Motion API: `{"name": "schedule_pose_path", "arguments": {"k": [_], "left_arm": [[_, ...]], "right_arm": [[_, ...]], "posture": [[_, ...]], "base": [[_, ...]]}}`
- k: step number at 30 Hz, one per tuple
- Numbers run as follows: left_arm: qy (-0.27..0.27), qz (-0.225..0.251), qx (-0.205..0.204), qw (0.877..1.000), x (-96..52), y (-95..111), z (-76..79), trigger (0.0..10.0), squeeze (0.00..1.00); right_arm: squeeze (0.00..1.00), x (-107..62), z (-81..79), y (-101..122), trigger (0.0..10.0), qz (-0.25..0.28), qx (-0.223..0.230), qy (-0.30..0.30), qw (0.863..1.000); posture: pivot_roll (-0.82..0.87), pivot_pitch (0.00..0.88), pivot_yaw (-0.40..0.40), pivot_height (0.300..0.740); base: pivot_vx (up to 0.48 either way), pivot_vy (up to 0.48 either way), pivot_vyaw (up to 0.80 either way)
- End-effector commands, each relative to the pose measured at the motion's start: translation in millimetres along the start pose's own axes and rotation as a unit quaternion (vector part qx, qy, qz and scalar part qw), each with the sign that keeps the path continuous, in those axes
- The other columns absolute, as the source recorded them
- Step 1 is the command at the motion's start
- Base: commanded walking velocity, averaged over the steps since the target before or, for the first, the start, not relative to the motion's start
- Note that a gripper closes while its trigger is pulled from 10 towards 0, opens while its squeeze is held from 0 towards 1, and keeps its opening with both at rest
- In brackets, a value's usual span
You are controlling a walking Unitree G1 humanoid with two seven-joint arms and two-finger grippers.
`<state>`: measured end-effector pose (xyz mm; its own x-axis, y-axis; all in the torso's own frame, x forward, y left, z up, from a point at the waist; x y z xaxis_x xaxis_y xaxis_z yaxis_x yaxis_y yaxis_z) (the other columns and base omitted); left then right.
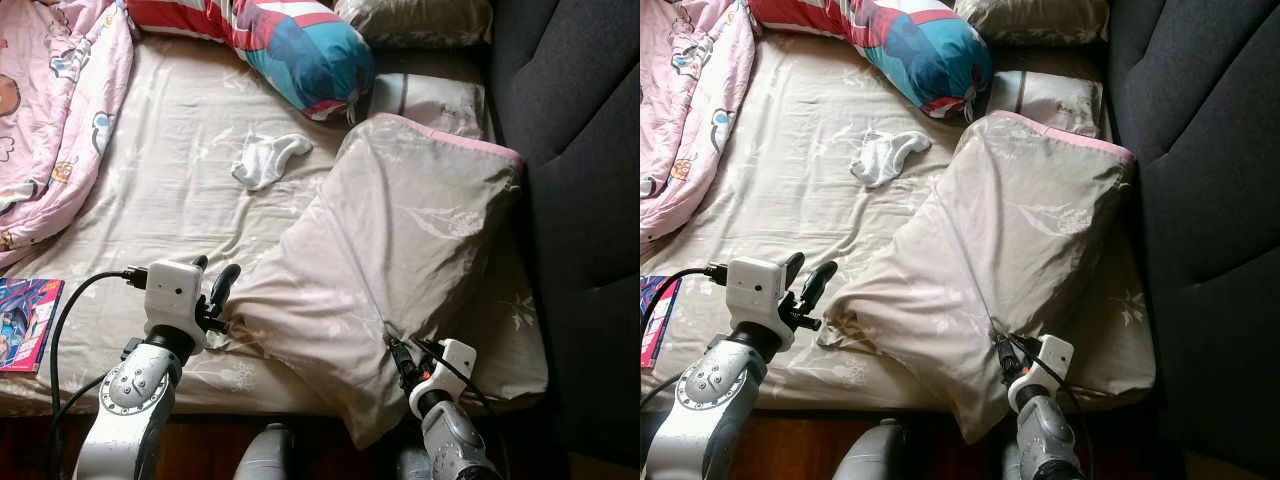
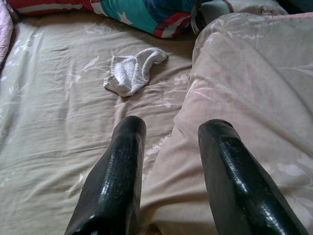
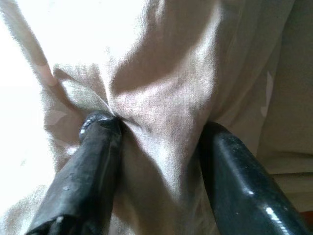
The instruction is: Clean up the room
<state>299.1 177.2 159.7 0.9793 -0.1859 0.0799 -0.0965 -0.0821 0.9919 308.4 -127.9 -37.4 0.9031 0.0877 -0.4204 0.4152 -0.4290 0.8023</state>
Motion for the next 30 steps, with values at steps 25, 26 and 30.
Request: {"name": "schedule_pose_path", "arguments": {"k": [25,26,30], "left_arm": [[-0.001,0.005,-0.012,1.0,31.5,-19,5.4,10.0,0.0],[-0.001,0.006,-0.014,1.0,33.5,-20,6.2,10.0,0.0],[-0.001,0.01,-0.023,1.0,39.5,-22,9.8,10.0,0.0]], "right_arm": [[0.0,3.2,37.4,37,0.0,0.032,-0.063,-0.092,0.993],[0.0,2.8,42.1,44,0.0,0.044,-0.066,-0.101,0.992],[0.0,-1.8,63.0,68,0.0,0.082,-0.101,-0.138,0.982]], "posture": [[0.07,0.187,0.041,0.74],[0.06,0.18,0.037,0.74],[0.03,0.161,0.028,0.74]], "base": [[0.0,0.0,0.0],[0.0,0.0,0.0],[0.0,0.0,0.0]]}}
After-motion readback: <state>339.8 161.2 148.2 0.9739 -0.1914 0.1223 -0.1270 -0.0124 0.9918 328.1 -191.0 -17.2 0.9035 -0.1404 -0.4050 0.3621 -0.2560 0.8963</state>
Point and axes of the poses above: a point about 5 cm out from each wrist's last joint towards the gripper, its own x axis pointing out of the wrist towards the gripper, its own y axis along the axis of the wrist's last joint, z = x × y, the point moved 4 cm from there along x, pointing out of the wrist towards the gripper, and after that the axes turned 3 degrees about -x, right-handed, at the moved point
